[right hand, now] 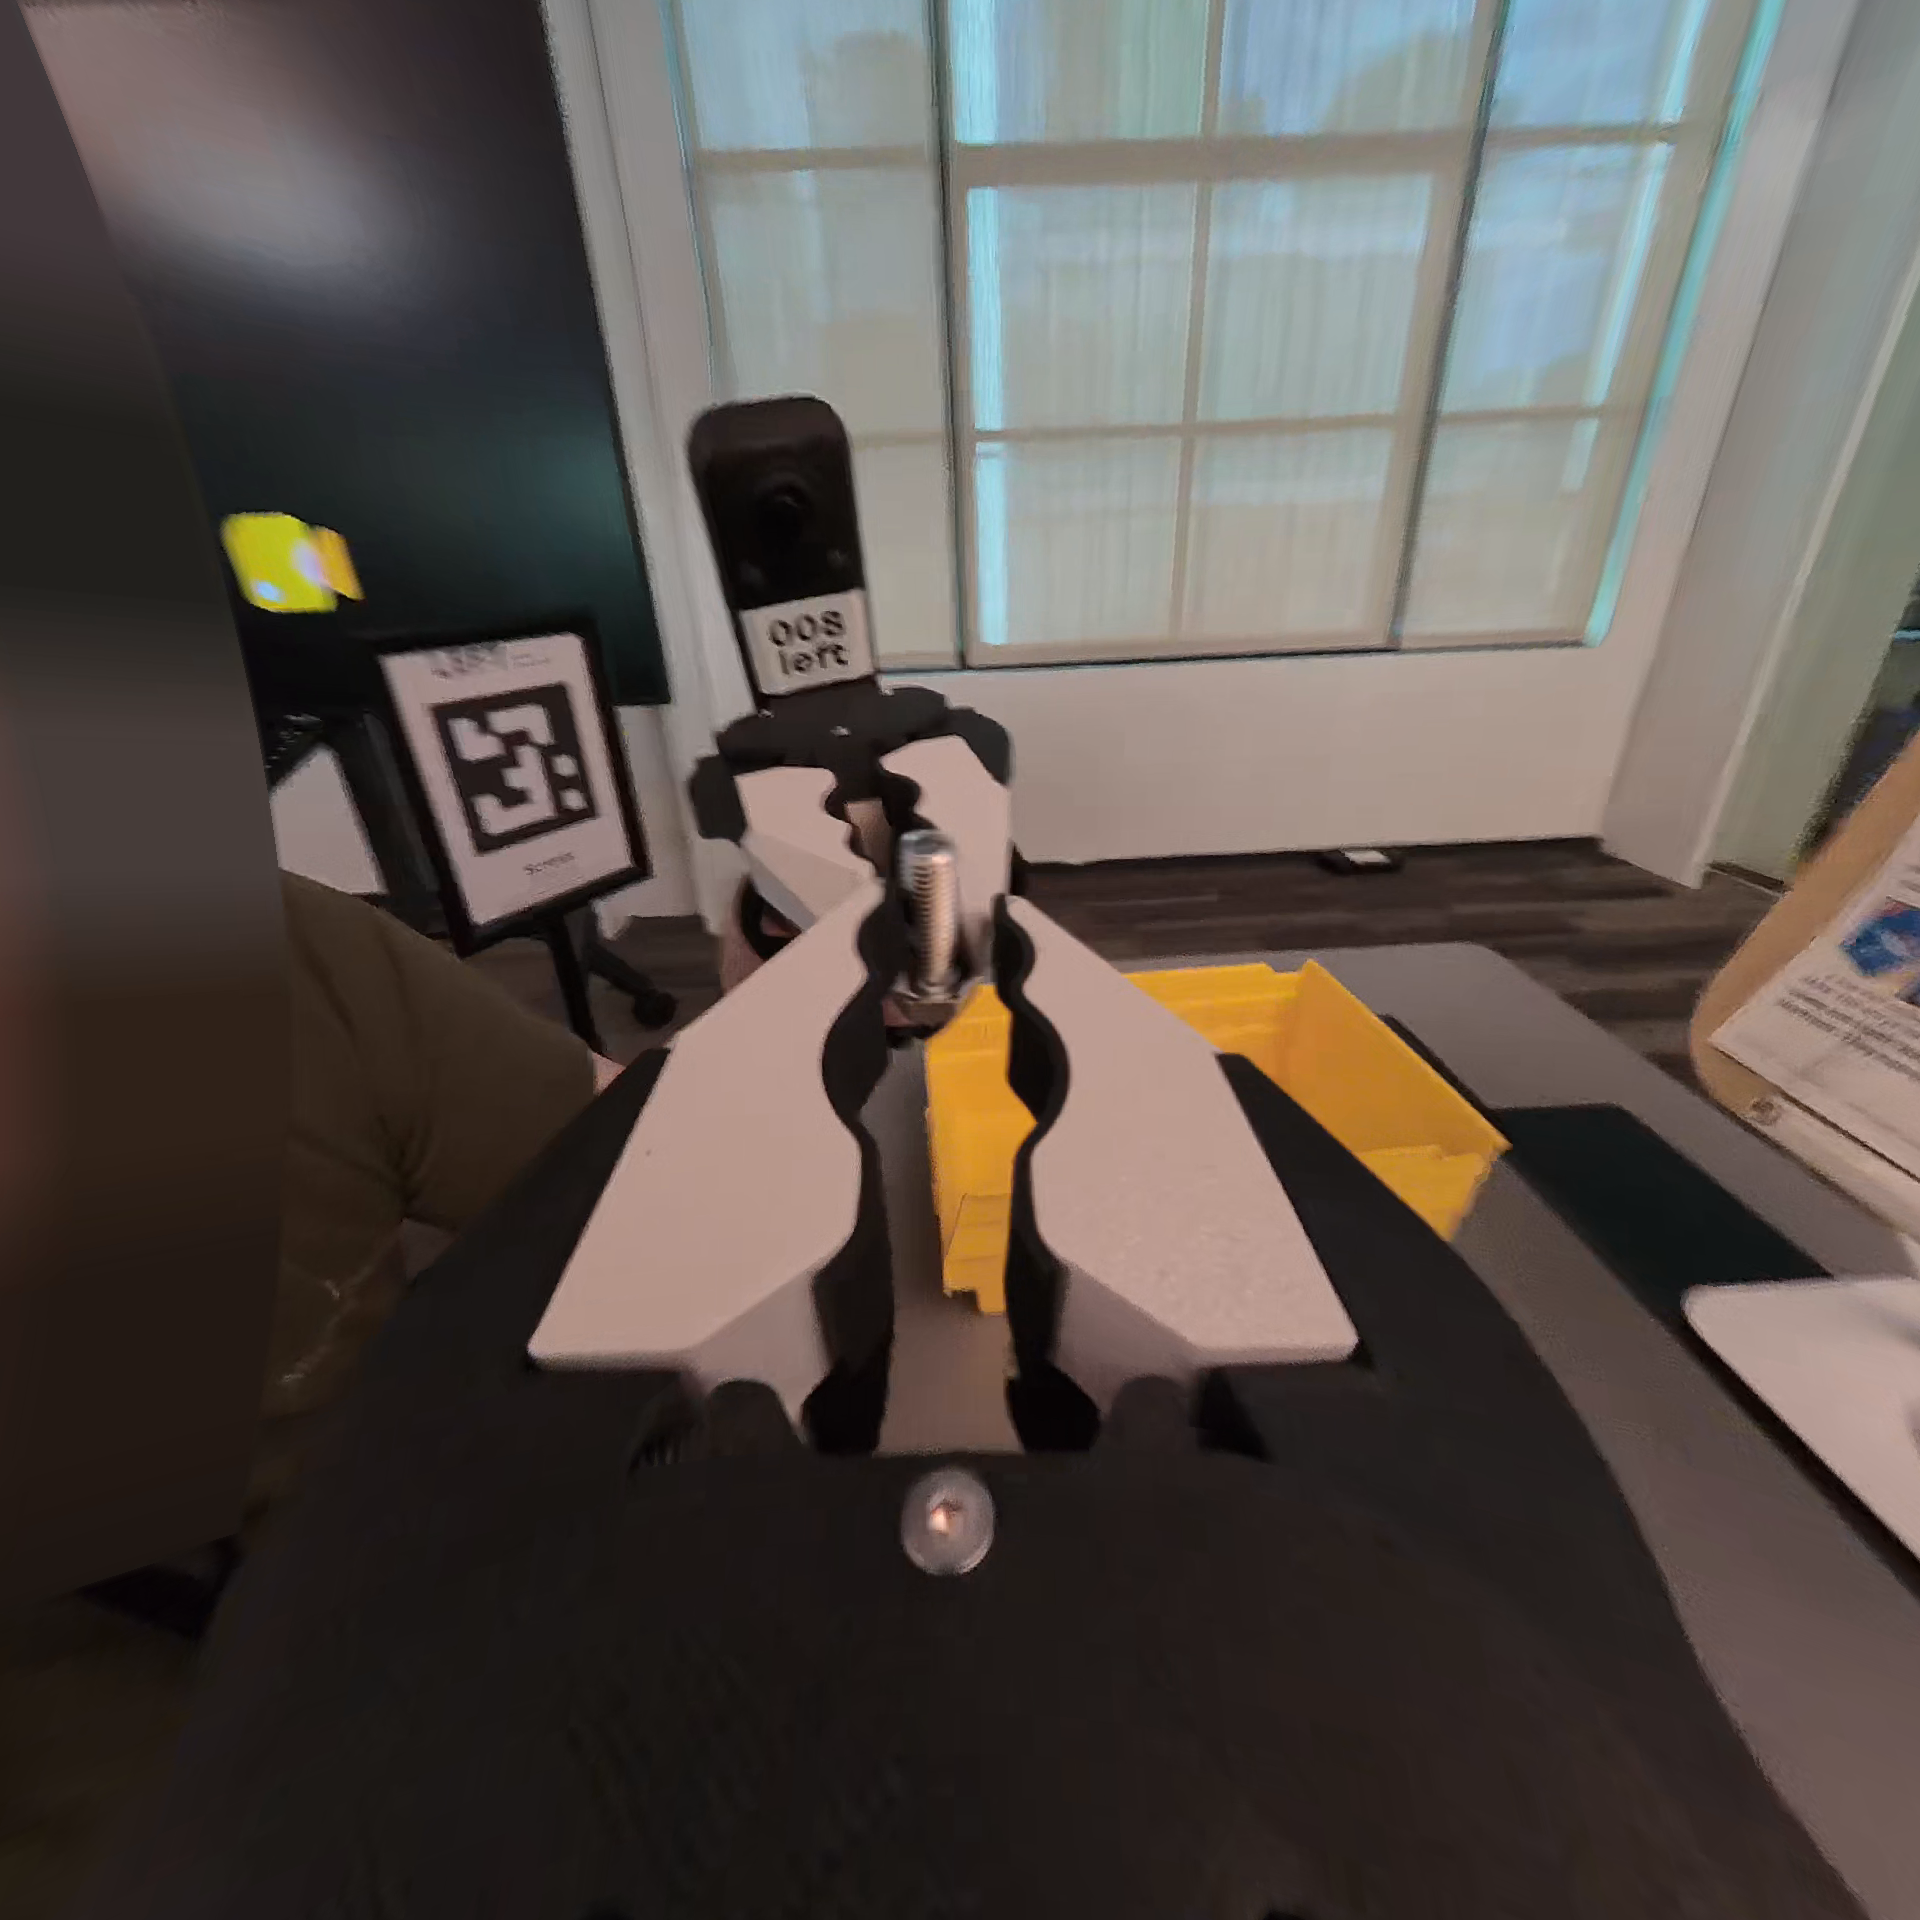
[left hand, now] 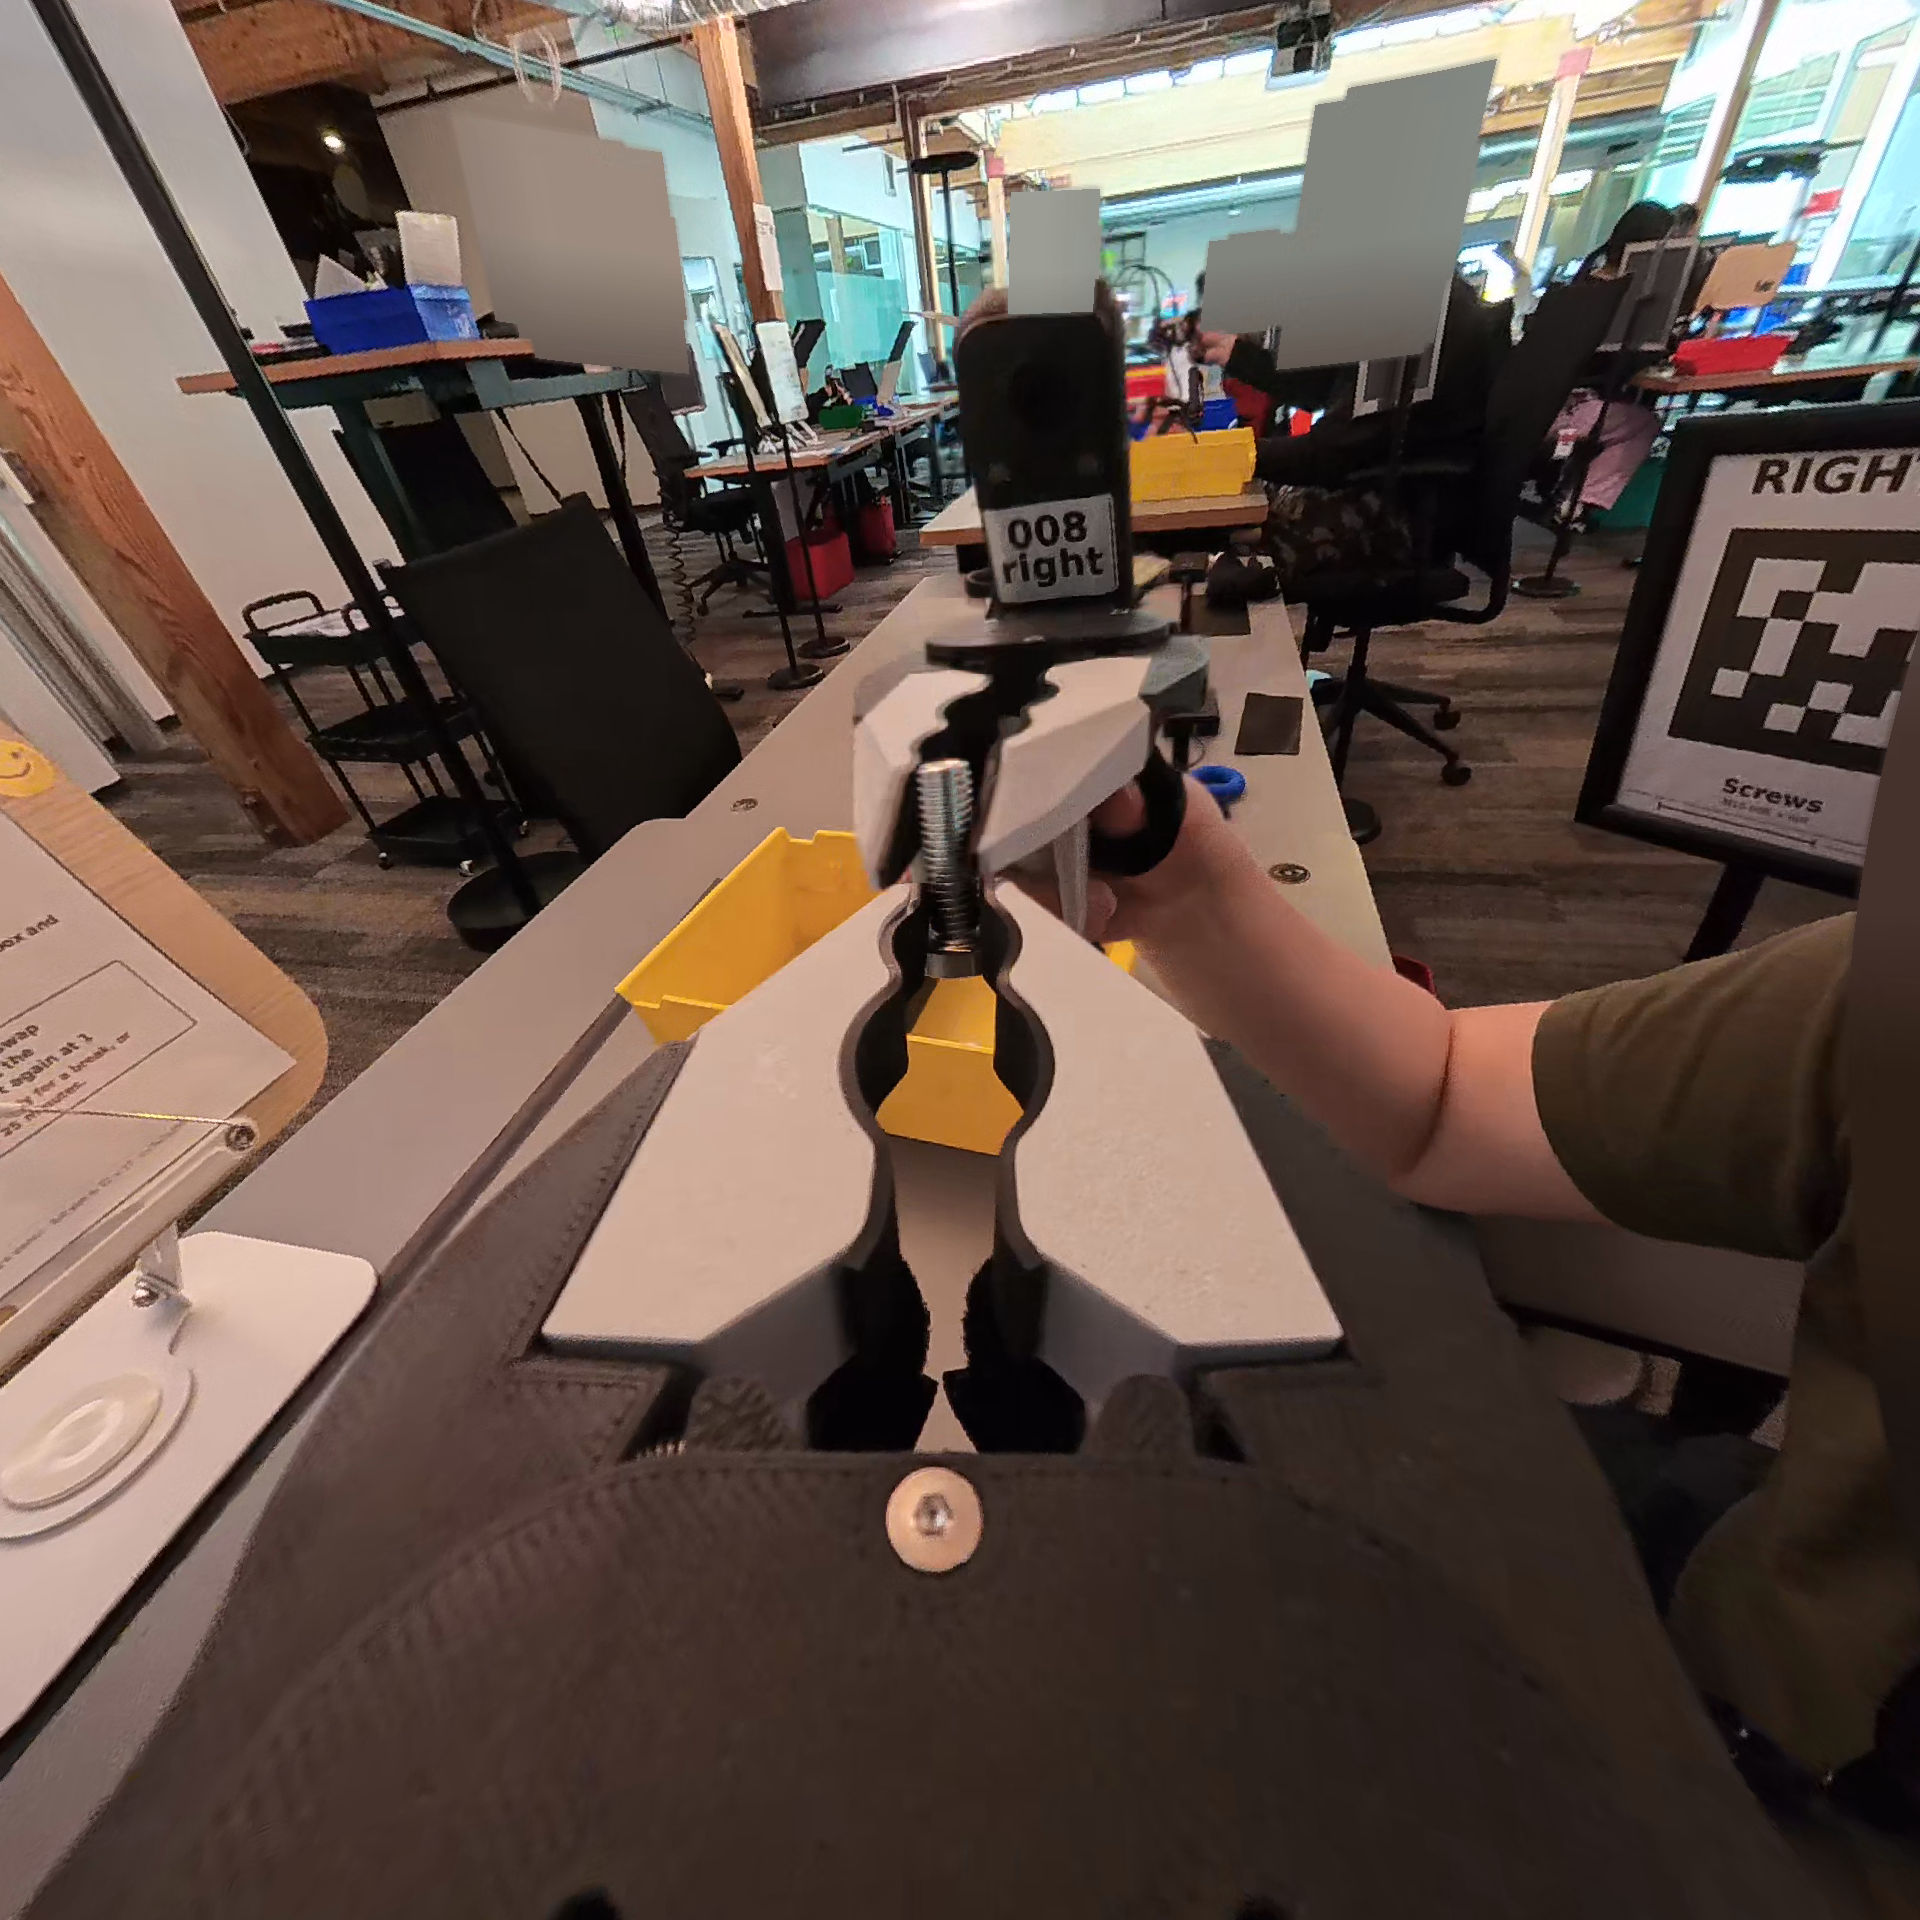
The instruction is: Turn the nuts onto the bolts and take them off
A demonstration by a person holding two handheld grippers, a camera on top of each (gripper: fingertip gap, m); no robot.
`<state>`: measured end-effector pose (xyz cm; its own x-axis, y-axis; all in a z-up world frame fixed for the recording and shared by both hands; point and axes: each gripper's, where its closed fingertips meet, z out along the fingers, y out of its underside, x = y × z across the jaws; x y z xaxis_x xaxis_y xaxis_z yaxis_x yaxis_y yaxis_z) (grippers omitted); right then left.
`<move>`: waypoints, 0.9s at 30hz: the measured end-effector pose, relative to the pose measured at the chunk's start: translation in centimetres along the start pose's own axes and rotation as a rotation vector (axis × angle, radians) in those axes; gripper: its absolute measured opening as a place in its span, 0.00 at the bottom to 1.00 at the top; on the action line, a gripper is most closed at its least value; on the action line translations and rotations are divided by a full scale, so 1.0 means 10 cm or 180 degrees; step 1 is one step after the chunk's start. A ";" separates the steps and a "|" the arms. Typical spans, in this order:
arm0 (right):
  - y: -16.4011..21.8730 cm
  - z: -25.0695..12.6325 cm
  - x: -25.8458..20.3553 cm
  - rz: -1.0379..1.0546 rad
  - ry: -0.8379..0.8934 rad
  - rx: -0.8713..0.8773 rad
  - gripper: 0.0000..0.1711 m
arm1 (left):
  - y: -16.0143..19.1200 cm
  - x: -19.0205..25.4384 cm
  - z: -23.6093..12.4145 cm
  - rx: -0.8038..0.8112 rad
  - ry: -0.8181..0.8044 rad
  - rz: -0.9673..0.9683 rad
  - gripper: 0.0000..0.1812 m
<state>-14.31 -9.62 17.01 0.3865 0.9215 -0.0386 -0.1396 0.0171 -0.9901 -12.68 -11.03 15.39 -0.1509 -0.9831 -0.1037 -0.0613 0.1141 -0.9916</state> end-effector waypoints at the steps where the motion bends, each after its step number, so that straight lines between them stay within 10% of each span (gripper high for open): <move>1: -0.03 0.00 -0.02 0.0052 -0.0073 0.0081 0.08 | -0.01 -0.01 0.00 0.0016 -0.0030 0.0029 0.09; 8: -0.08 -0.29 0.21 0.0069 0.0240 -0.0016 0.05 | 0.00 -0.07 -0.03 -0.0001 -0.0138 -0.0088 0.32; 15: 1.19 -2.57 1.95 0.0277 0.3632 -0.2637 0.05 | -0.07 -0.17 -0.16 0.0125 -0.0196 -0.0320 0.41; 20: 1.99 -3.34 2.16 0.1163 0.4048 -0.3362 0.05 | -0.08 -0.21 -0.19 0.0140 -0.0258 -0.0312 0.47; 27: 2.13 -3.49 2.31 0.1190 0.4227 -0.3311 0.13 | -0.08 -0.26 -0.26 0.0112 -0.0341 -0.0299 0.47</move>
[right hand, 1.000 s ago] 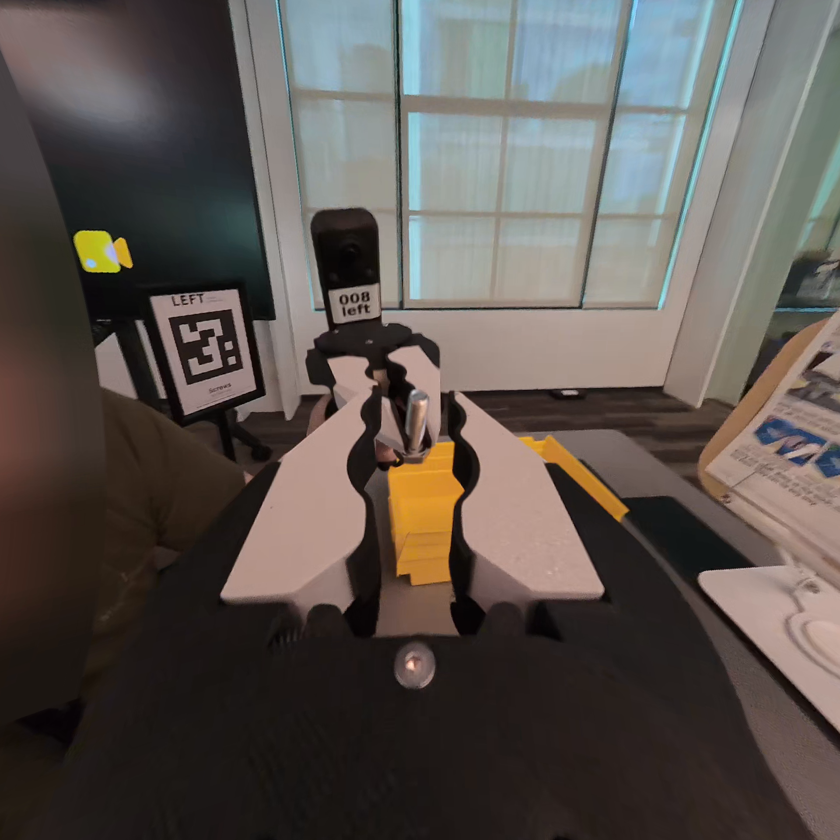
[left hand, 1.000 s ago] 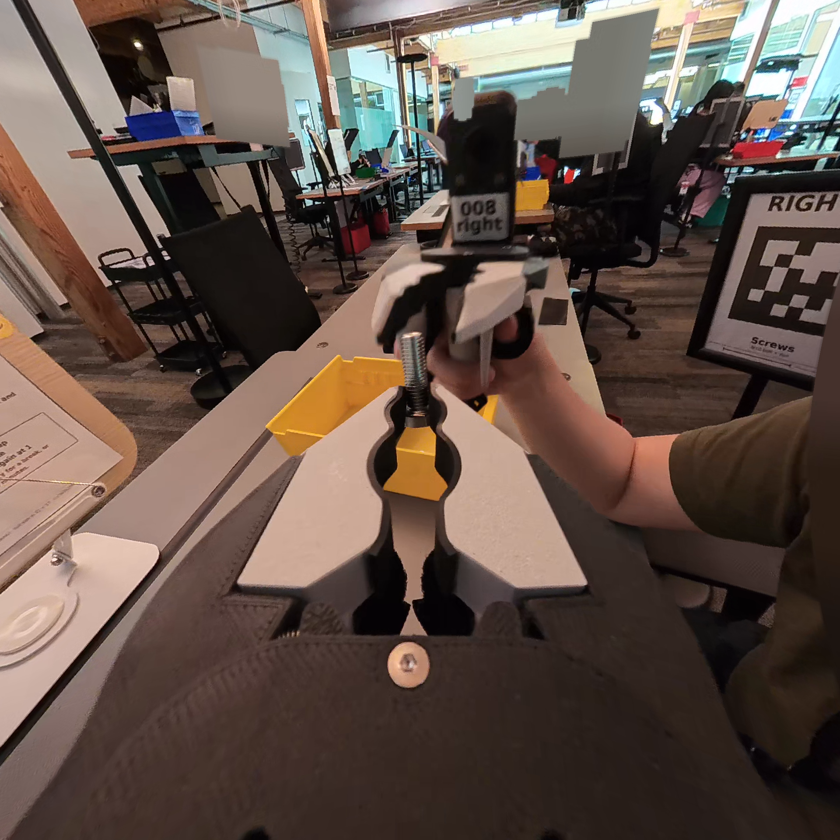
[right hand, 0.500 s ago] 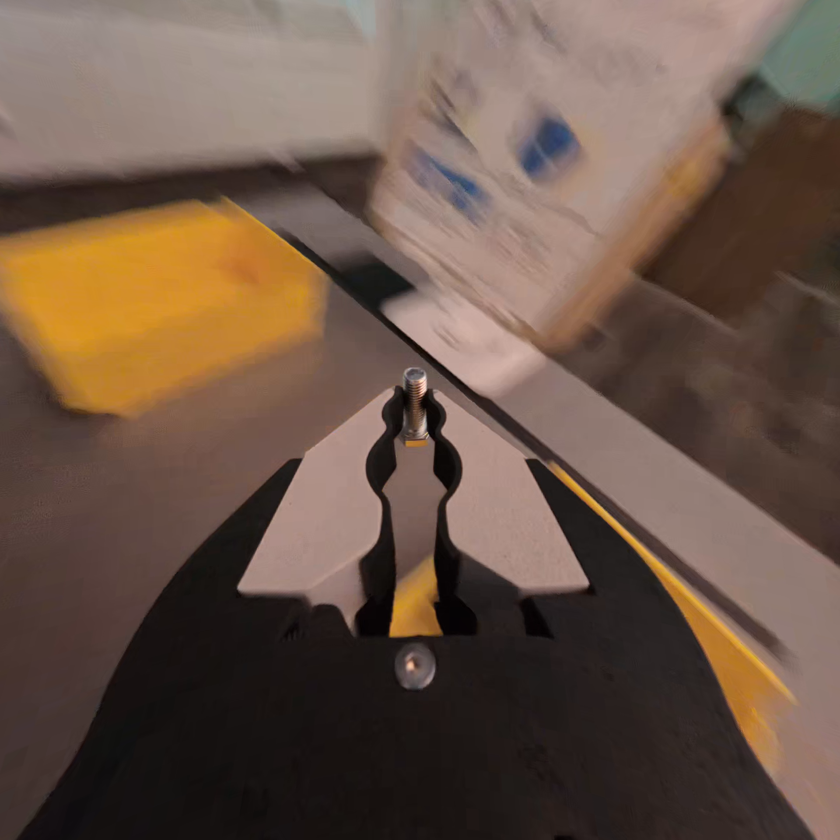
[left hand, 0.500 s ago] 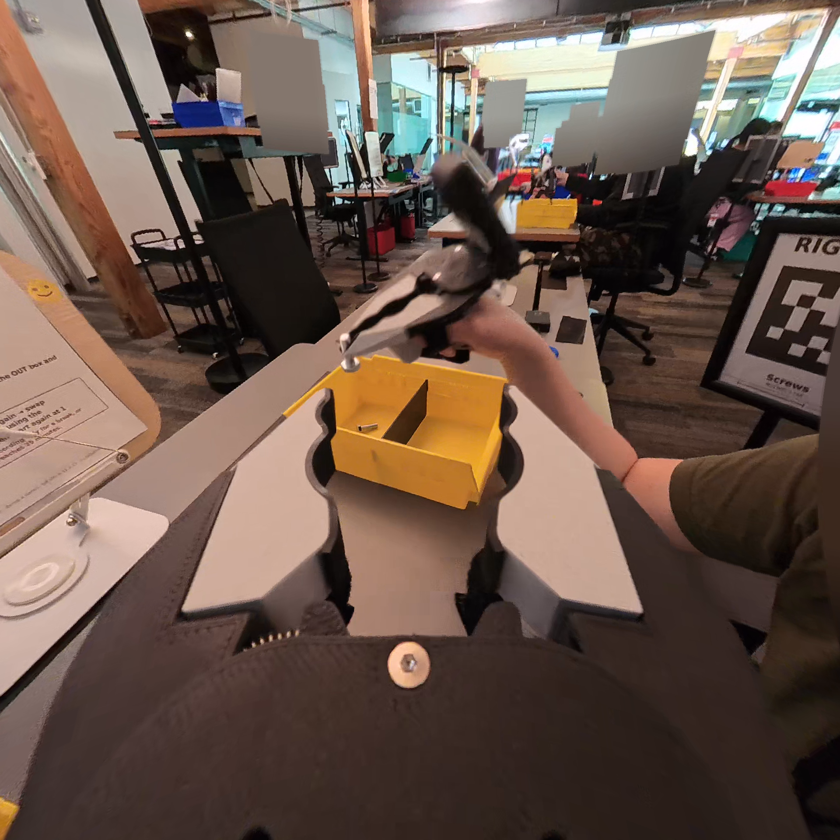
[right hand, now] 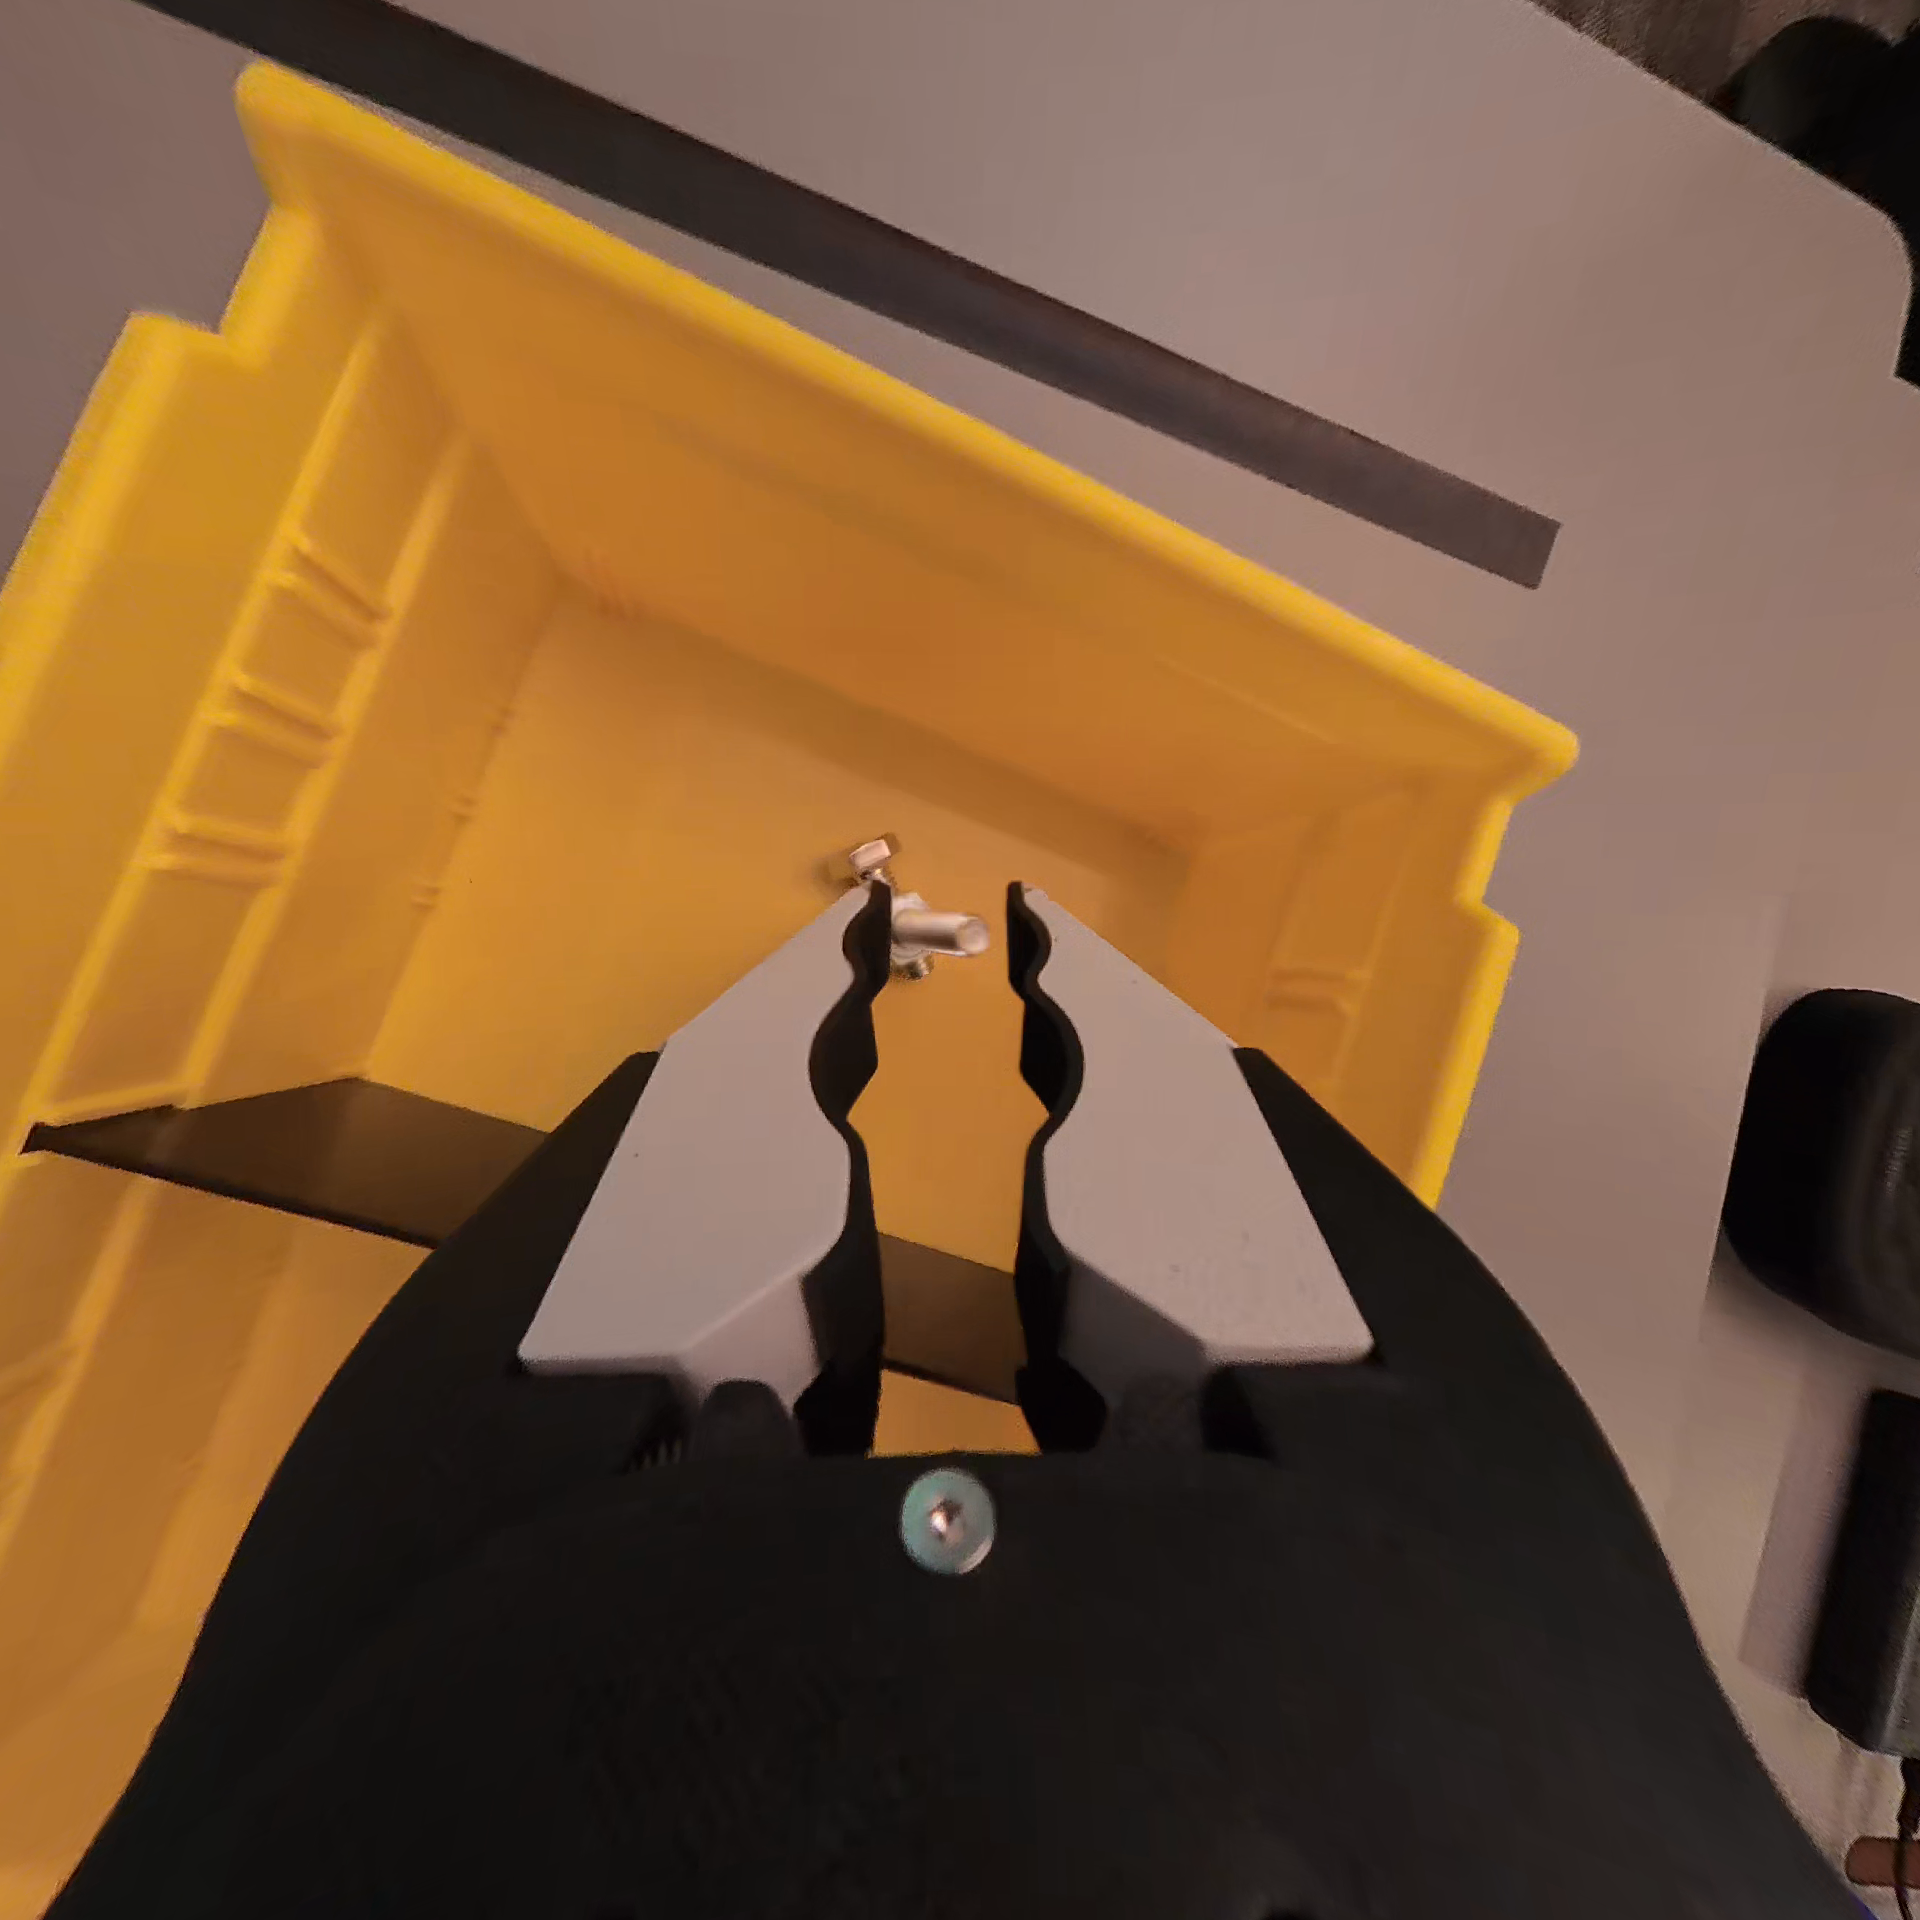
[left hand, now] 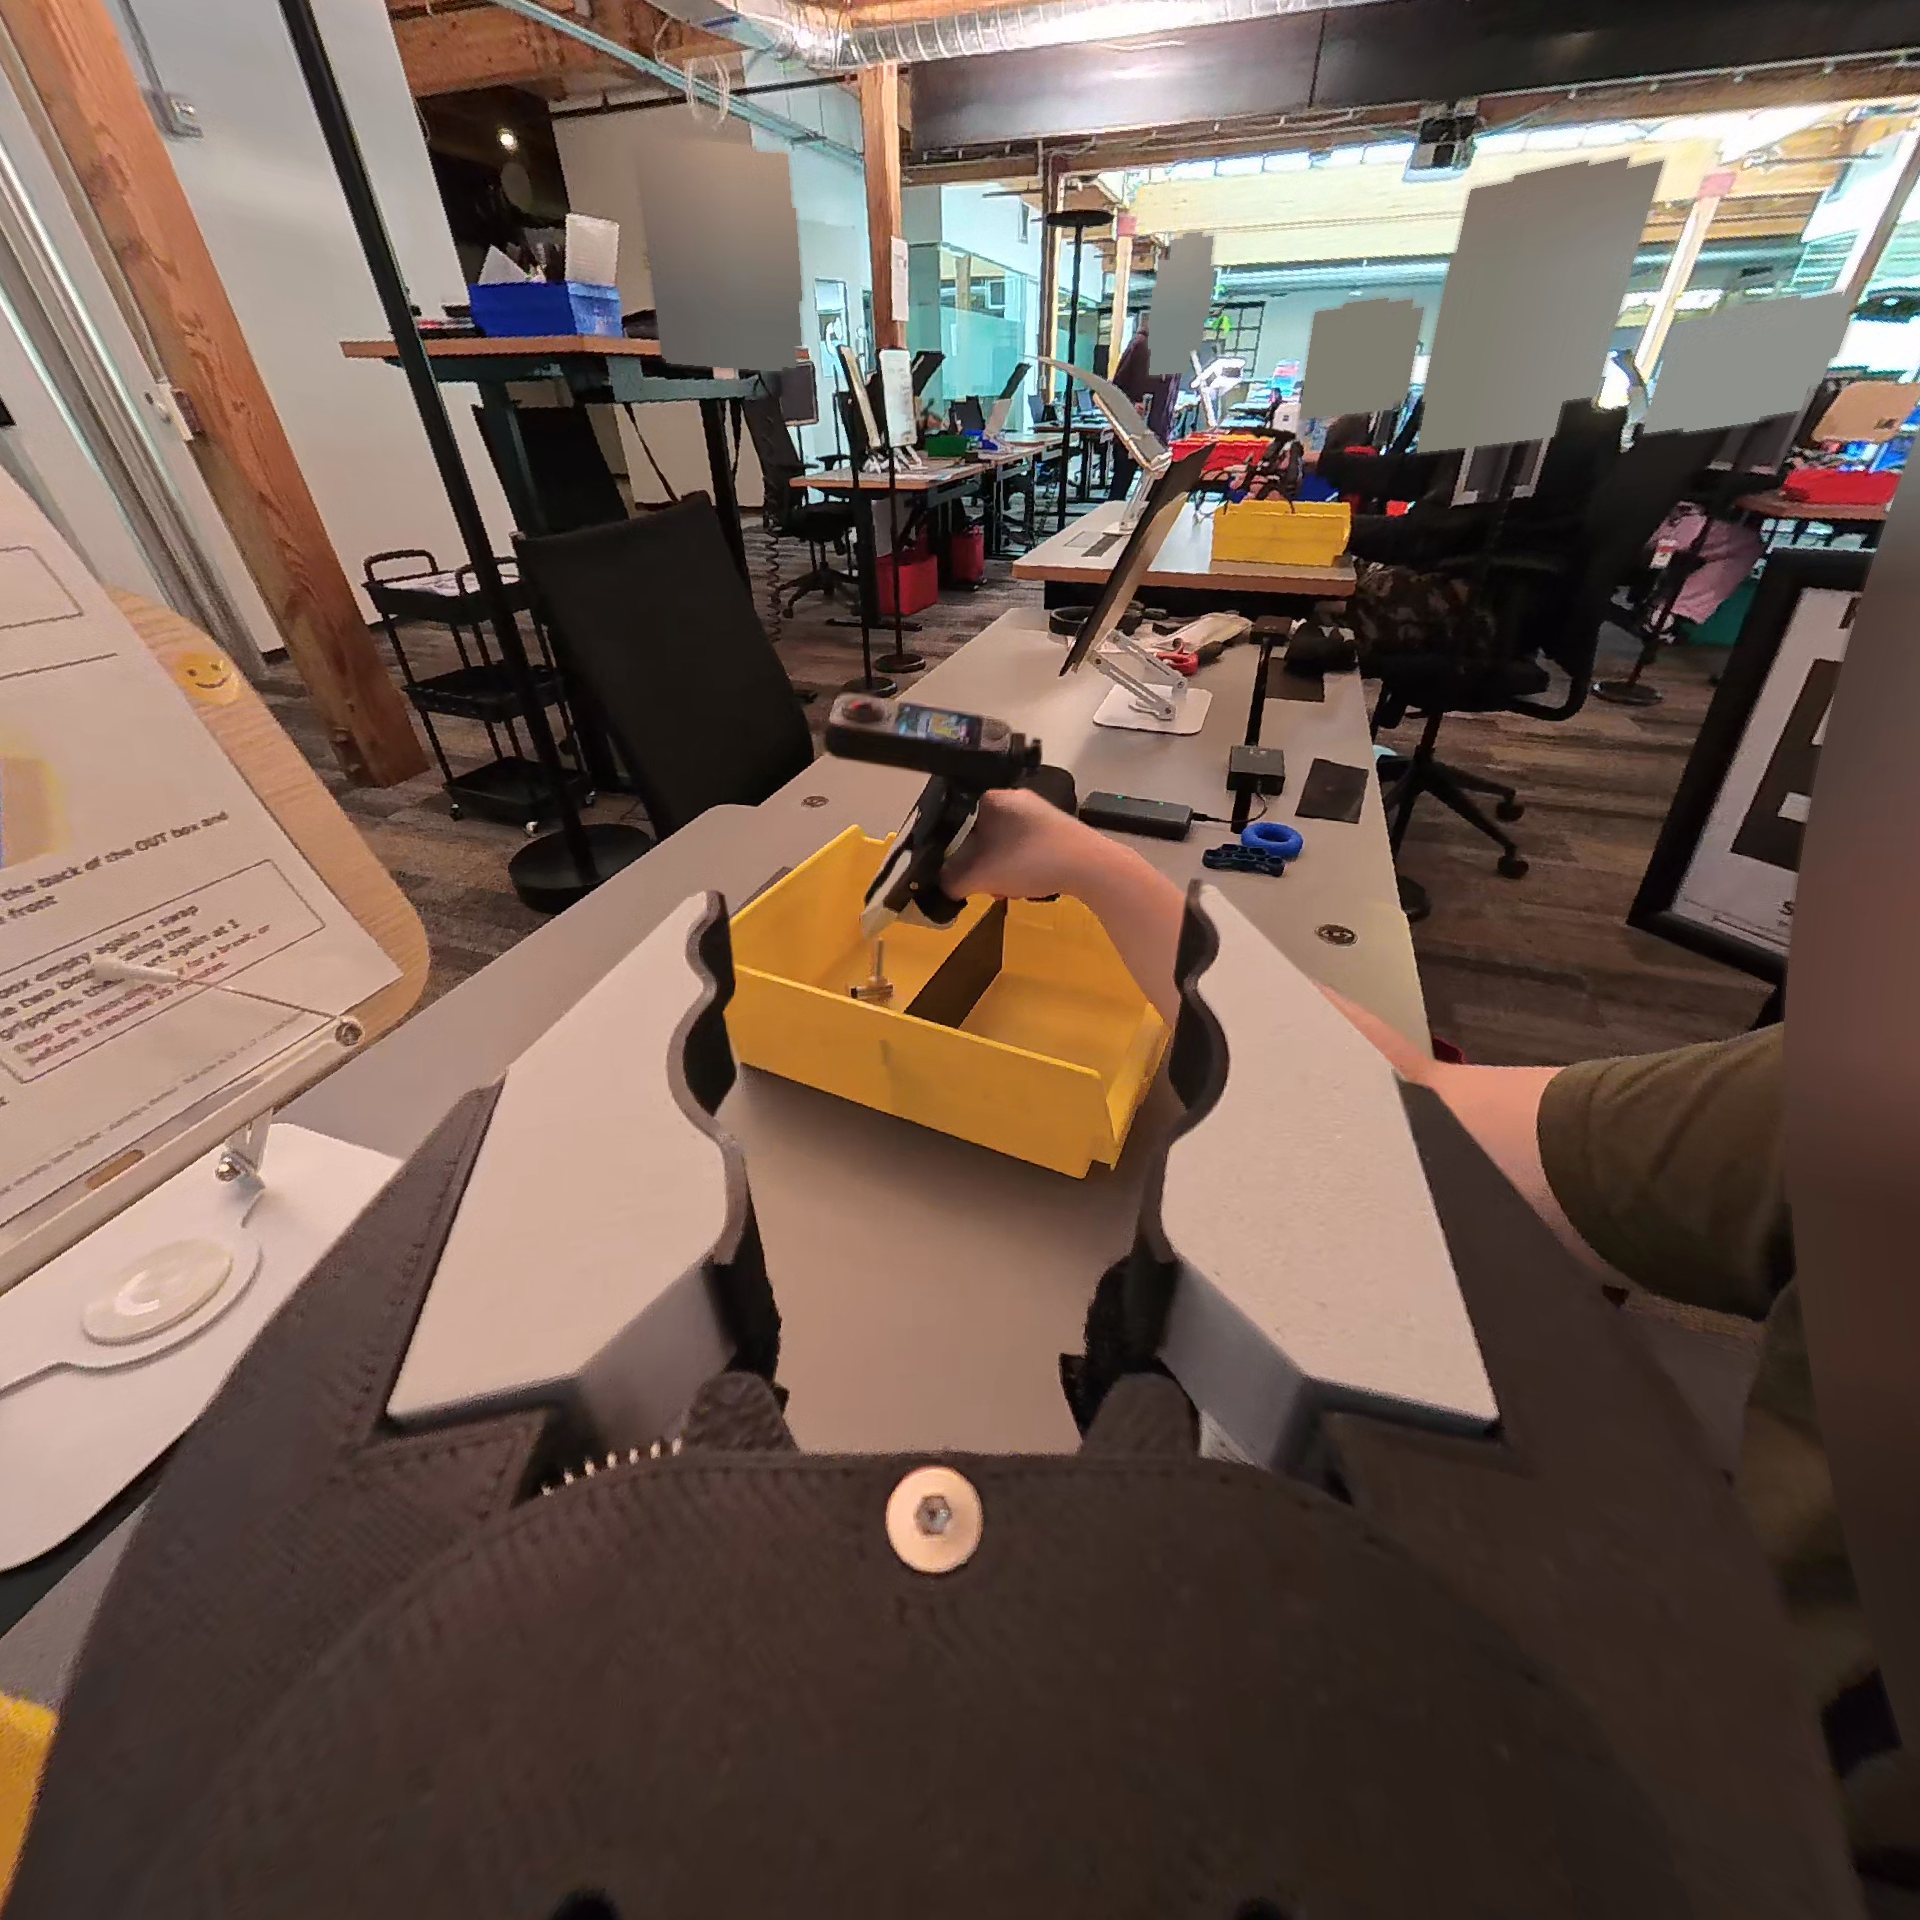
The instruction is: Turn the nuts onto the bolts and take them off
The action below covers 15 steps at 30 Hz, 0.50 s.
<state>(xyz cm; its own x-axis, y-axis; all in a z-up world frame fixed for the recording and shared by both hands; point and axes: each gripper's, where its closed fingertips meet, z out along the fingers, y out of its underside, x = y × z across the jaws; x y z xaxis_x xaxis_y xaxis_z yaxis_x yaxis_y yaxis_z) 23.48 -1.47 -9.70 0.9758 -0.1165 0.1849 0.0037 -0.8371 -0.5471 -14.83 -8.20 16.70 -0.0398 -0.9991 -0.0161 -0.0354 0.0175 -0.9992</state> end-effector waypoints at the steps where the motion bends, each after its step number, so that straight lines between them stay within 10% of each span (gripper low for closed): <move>1: -0.03 -0.03 0.01 0.0012 0.0013 0.0054 0.13 | 0.01 -0.02 -0.02 -0.0035 -0.0022 -0.0007 0.47; 7: -0.63 -0.66 -0.08 -0.0160 0.0206 0.1150 0.14 | 0.26 -0.41 -0.30 -0.0636 -0.0636 0.0024 0.44; 15: -1.19 -1.85 -0.76 -0.0785 0.0355 0.2478 0.15 | 1.43 -1.54 -1.31 -0.2652 -0.2143 -0.0393 0.44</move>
